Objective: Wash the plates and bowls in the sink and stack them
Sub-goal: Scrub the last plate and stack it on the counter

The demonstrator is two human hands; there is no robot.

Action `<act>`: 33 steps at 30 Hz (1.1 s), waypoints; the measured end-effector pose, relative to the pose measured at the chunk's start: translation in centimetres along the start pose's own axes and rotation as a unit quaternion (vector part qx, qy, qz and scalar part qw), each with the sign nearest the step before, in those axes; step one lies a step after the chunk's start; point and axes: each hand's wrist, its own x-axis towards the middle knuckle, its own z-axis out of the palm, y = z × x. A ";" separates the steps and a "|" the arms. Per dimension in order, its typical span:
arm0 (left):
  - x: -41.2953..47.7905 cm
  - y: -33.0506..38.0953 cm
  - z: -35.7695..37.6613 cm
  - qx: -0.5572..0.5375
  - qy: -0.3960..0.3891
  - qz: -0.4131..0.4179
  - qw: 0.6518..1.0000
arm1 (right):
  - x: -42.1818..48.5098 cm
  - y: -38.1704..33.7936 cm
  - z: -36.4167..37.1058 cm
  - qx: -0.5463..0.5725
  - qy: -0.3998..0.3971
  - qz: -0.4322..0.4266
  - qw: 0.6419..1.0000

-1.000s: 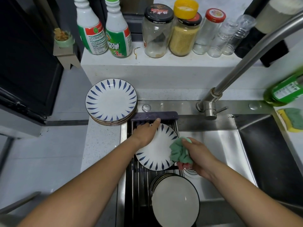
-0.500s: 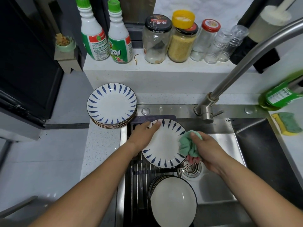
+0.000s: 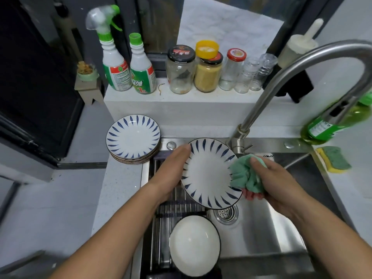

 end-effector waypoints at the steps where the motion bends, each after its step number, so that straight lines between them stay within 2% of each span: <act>1: -0.5 0.1 0.5 0.002 0.001 0.010 1.000 | -0.7 -0.4 -0.7 0.006 0.000 -0.009 1.000; 6: -3.4 1.1 4.9 0.015 0.066 0.054 0.996 | -3.9 -1.6 -6.0 0.044 0.003 -0.057 0.997; 10: -5.9 1.6 9.9 0.081 0.098 0.119 0.985 | -5.4 -1.2 -10.5 0.077 0.057 -0.099 0.990; 14: -8.0 2.5 14.7 0.098 0.132 0.156 0.974 | -7.2 -1.8 -15.8 0.040 0.100 -0.150 0.983; 22: -10.4 4.6 21.7 0.209 0.194 0.204 0.936 | -7.4 -2.1 -23.6 0.026 0.051 -0.184 0.981; 29: -12.0 6.2 24.9 0.308 0.226 0.249 0.890 | -8.6 -3.5 -24.7 -0.013 0.011 -0.234 0.972; 31: -12.2 6.3 25.6 0.303 0.228 0.252 0.890 | -8.6 -3.7 -24.1 -0.048 0.006 -0.271 0.961; 33: -12.4 6.1 26.4 0.251 0.220 0.243 0.911 | -8.2 -3.9 -23.2 -0.134 0.018 -0.350 0.927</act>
